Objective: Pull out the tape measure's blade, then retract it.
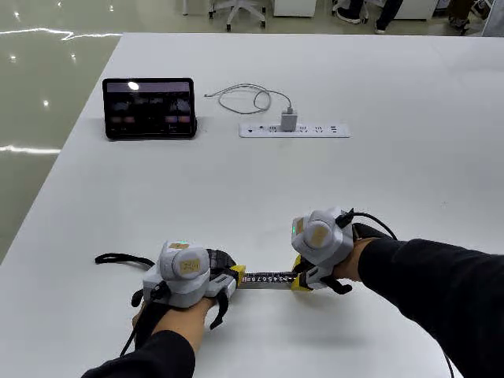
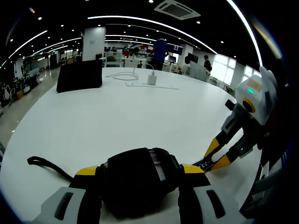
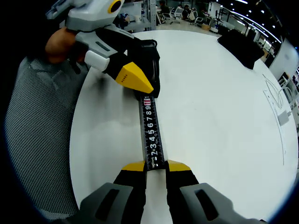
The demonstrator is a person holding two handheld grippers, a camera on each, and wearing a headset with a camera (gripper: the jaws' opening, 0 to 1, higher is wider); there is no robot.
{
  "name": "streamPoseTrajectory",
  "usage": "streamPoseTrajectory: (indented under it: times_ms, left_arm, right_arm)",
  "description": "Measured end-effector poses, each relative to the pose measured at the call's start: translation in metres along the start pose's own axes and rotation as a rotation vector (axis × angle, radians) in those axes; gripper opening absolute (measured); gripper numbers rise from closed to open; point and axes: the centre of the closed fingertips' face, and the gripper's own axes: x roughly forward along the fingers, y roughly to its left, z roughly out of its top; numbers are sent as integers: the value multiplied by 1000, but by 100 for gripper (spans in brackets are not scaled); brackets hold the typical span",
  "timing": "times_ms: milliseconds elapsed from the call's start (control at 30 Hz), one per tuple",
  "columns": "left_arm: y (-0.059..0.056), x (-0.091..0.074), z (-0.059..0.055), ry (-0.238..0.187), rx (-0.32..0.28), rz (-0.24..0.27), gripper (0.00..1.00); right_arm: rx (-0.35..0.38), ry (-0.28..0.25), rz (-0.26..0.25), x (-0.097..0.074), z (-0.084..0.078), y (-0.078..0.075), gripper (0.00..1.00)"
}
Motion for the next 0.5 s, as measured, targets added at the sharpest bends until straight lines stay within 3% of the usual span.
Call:
streamPoseTrajectory:
  times_ms: [500]
  left_arm:
    - [0, 0, 0, 1, -4, -1, 63]
  right_arm:
    - [1, -25, 2, 3, 6, 1, 11]
